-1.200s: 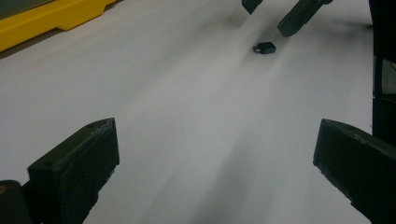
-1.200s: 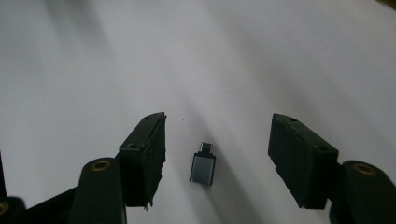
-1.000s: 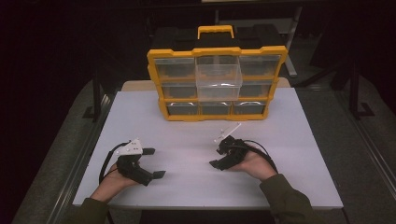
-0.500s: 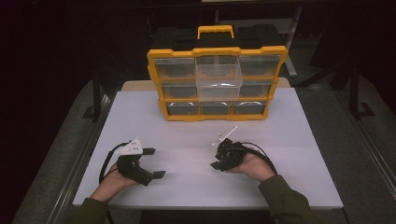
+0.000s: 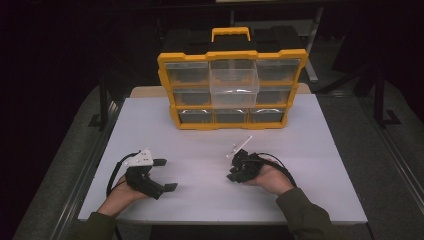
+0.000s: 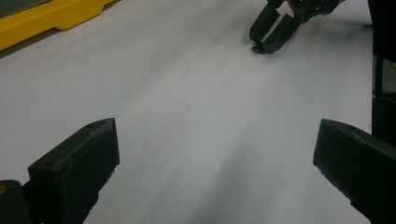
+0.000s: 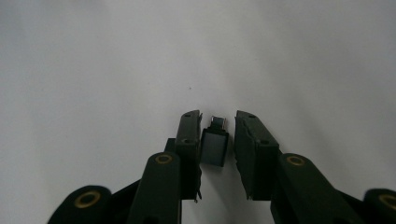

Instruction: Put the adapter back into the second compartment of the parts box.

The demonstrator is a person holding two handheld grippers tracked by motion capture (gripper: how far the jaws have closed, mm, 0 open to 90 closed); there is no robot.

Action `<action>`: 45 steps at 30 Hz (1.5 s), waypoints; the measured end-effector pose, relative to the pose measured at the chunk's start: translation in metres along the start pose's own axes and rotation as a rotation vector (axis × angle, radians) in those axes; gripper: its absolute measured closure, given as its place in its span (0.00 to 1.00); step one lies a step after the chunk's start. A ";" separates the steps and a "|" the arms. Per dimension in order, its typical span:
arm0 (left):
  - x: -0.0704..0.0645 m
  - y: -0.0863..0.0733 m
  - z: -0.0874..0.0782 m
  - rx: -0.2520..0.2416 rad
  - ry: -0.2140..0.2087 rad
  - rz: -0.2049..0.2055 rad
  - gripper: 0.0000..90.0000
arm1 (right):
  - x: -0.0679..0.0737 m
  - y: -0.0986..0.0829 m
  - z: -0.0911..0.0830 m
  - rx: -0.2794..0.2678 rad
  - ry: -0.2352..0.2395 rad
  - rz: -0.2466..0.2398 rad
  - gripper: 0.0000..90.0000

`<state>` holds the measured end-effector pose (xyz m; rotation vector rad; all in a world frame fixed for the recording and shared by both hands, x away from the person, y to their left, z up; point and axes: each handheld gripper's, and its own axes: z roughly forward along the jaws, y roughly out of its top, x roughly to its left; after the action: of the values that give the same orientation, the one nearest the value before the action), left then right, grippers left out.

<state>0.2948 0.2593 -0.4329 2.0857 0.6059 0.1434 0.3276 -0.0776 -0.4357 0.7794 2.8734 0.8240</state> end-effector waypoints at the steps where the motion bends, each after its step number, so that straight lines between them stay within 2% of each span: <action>1: 0.000 0.000 0.000 0.000 0.000 0.000 0.00 | 0.000 0.000 0.000 0.000 0.000 0.000 0.78; 7: 0.000 0.000 0.000 0.000 0.000 0.000 0.00 | 0.000 0.000 0.001 0.004 -0.002 -0.006 0.81; 19: 0.000 0.000 0.000 0.002 -0.001 0.002 0.00 | 0.005 0.001 0.003 0.021 -0.039 -0.048 0.84; 29: -0.001 0.000 0.001 0.002 -0.004 0.003 0.00 | 0.003 0.002 0.001 0.024 -0.032 -0.043 0.84; 35: -0.002 0.001 0.001 -0.003 -0.007 0.005 0.00 | -0.002 0.003 -0.008 0.000 -0.014 -0.020 0.84; 45: -0.002 0.002 0.002 -0.007 -0.006 0.001 0.00 | -0.010 0.003 -0.026 -0.018 -0.003 -0.020 0.84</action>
<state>0.2939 0.2563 -0.4322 2.0786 0.5998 0.1395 0.3328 -0.0930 -0.4132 0.7475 2.8618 0.8446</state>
